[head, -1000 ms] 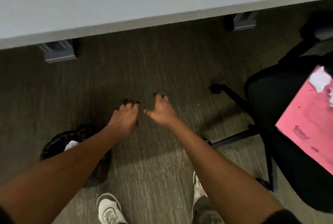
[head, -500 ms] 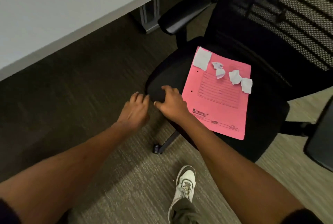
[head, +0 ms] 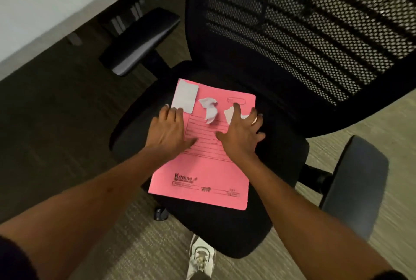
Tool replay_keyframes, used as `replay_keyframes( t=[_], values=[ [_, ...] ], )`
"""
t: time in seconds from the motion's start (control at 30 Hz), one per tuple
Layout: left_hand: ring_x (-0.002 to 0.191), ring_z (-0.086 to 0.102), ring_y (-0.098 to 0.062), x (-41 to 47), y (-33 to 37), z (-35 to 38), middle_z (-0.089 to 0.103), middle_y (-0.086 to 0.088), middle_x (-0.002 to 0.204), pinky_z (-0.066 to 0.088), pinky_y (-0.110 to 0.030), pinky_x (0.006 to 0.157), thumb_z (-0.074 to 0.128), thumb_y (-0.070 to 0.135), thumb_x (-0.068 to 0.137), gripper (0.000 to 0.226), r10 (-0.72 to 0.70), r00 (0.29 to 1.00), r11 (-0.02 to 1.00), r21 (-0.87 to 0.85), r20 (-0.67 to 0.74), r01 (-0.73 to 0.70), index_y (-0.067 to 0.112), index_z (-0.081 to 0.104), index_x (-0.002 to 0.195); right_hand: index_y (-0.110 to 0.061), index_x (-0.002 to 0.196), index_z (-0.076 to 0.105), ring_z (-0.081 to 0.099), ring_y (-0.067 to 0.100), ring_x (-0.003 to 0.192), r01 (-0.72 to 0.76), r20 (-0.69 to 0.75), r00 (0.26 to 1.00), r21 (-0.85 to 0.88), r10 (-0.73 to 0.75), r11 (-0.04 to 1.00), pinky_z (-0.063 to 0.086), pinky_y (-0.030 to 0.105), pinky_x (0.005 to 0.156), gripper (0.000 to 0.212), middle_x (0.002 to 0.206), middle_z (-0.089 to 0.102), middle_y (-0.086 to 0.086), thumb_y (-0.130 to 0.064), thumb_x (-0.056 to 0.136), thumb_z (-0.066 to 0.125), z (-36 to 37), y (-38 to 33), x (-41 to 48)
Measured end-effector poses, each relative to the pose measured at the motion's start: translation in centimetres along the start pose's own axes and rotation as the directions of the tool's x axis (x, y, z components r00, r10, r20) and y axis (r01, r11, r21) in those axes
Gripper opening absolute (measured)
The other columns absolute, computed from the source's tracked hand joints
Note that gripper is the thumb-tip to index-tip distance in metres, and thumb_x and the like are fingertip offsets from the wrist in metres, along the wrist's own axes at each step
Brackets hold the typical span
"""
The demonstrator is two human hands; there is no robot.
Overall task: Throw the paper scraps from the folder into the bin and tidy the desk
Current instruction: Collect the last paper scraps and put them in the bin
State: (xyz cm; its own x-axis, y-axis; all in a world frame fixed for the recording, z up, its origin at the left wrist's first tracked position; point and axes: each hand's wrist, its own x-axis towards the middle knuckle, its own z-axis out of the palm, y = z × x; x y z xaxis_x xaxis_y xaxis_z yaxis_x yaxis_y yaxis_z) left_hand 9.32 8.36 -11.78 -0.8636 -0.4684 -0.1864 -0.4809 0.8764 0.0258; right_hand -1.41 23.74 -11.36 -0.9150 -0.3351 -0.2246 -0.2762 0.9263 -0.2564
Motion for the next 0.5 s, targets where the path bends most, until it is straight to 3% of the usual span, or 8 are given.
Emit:
replay_keyframes(
  t=[0.2, 0.37, 0.5],
  values=[
    [0.132, 0.03, -0.04, 3.7, 1.6, 0.3, 0.035, -0.014, 0.148, 0.045, -0.058, 0.085, 0.028, 0.092, 0.056, 0.113, 0.006, 0.999, 0.998, 0.067, -0.036, -0.004, 0.019, 0.016, 0.142, -0.041, 0.139, 0.013, 0.026, 0.042, 0.127, -0.04, 0.05, 0.998, -0.016, 0.041, 0.999, 0.039, 0.059, 0.087, 0.091, 0.148, 0.019, 0.02, -0.058, 0.071, 0.07, 0.6, 1.9, 2.7],
    [0.138, 0.013, -0.045, 6.1, 3.1, 1.3, 0.024, -0.014, 0.154, 0.031, -0.072, 0.09, 0.02, 0.098, 0.056, 0.117, 0.035, 0.996, 0.999, 0.032, -0.079, -0.032, 0.022, 0.019, 0.146, -0.042, 0.141, 0.011, 0.032, 0.039, 0.119, -0.006, 0.06, 0.998, -0.057, 0.01, 0.998, 0.043, 0.054, 0.085, 0.088, 0.145, 0.024, 0.022, -0.06, 0.075, 0.065, 1.7, 2.3, 3.5],
    [0.139, 0.007, -0.048, 7.5, 4.1, 2.2, 0.023, -0.015, 0.154, 0.025, -0.076, 0.09, 0.018, 0.1, 0.054, 0.119, 0.091, 0.993, 0.996, 0.017, -0.074, -0.09, 0.024, 0.018, 0.145, -0.041, 0.141, 0.022, 0.037, 0.035, 0.109, 0.049, 0.013, 0.999, -0.098, -0.048, 0.994, 0.045, 0.048, 0.078, 0.079, 0.136, 0.035, 0.021, -0.057, 0.077, 0.065, 2.7, 2.6, 4.2]
  ],
)
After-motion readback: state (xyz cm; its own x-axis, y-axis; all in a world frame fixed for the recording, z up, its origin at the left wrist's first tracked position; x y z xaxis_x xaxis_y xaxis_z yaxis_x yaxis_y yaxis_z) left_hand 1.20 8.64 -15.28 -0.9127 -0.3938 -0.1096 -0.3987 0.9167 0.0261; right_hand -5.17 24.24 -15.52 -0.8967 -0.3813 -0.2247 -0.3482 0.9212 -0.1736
